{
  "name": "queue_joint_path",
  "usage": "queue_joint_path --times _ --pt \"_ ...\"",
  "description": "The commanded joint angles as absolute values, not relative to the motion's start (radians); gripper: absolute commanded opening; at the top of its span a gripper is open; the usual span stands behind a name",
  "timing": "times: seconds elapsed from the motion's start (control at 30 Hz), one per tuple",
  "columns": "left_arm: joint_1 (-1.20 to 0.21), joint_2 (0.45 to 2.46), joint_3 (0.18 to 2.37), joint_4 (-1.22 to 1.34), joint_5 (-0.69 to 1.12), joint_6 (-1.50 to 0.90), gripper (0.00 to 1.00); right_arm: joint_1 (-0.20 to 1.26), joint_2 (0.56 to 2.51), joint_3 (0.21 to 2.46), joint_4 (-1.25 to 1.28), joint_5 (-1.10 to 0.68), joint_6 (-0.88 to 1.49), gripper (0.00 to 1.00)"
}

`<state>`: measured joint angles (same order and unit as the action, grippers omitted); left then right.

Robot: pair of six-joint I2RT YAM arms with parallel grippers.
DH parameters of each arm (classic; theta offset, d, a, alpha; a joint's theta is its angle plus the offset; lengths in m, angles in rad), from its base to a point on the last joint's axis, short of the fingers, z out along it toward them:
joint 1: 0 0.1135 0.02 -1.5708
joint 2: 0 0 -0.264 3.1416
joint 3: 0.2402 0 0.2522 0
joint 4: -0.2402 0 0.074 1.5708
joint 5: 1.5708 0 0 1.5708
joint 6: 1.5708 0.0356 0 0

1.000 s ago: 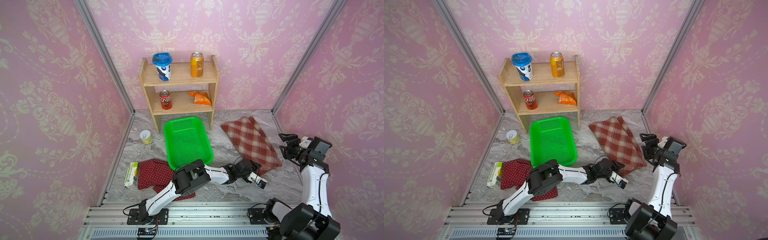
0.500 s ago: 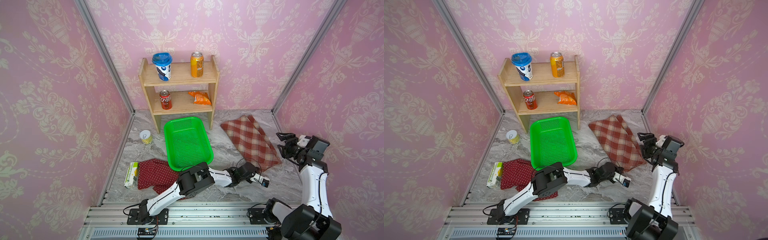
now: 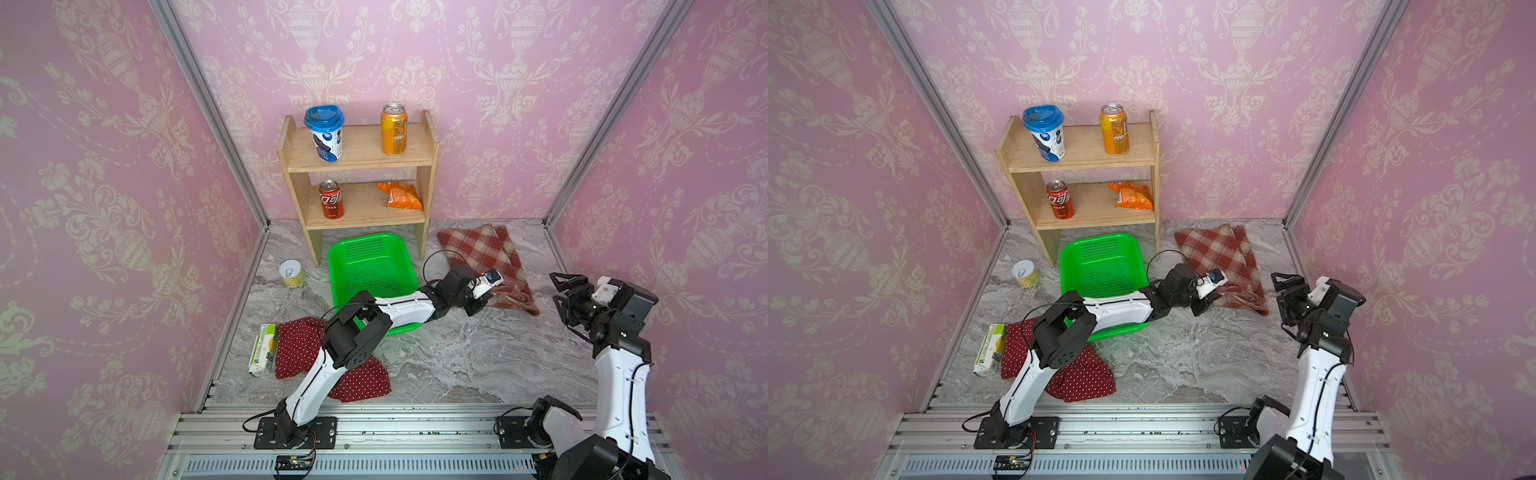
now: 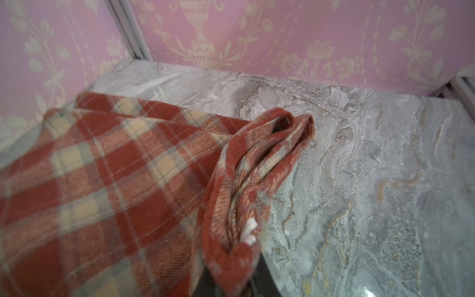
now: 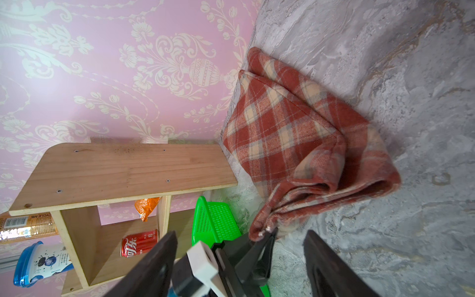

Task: Roll up the skirts
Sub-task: Roll the skirt at the center of the board.

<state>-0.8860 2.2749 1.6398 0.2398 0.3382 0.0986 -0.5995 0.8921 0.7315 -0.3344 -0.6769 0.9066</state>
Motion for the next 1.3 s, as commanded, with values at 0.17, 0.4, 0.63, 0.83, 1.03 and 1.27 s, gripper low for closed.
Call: queue_joint_path --times 0.17,0.4,0.63,0.83,1.03,1.27 --pt "-0.833 2.383 1.726 0.064 0.465 -0.226 0.11 -0.557 0.87 0.622 -0.32 -0.75 0.839 0.81" --pt "-0.793 2.436 1.756 0.043 0.384 -0.384 0.08 -0.436 0.978 0.578 -0.308 -0.809 0.75 0.86" --pt "-0.755 2.436 1.724 0.062 0.326 -0.513 0.06 -0.346 1.039 0.517 -0.266 -0.754 0.741 0.84" --pt "-0.752 2.462 1.744 0.04 0.336 -0.545 0.06 -0.299 1.16 0.464 -0.122 -0.699 0.798 0.83" --pt "-0.752 2.469 1.743 0.034 0.337 -0.558 0.06 -0.297 1.276 0.443 0.025 -0.631 0.861 0.81" --pt "-0.752 2.473 1.745 0.014 0.334 -0.56 0.06 -0.296 1.443 0.428 0.206 -0.612 0.922 0.8"
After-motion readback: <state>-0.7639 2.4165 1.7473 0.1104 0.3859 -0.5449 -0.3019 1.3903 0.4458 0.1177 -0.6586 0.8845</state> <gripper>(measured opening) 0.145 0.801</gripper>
